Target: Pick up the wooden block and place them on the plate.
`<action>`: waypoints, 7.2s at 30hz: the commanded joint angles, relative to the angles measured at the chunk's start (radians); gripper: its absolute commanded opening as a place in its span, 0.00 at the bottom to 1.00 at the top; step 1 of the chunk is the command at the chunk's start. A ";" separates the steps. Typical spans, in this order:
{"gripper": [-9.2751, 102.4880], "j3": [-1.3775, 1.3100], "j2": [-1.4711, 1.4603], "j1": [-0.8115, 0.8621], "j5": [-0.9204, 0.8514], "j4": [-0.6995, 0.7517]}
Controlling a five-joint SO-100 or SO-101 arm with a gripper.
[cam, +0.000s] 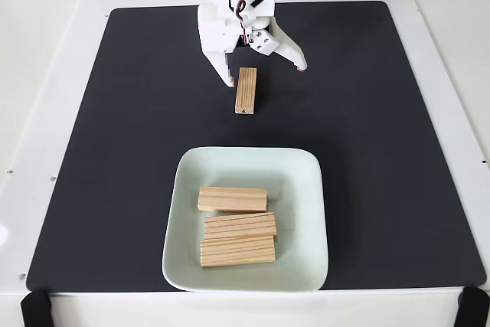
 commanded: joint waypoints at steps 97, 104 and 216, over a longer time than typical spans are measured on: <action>0.19 0.018 -0.067 0.058 0.002 -0.091; 0.19 0.005 -0.057 0.060 0.003 -0.091; 0.19 -1.230 -0.584 -0.028 1.624 -0.087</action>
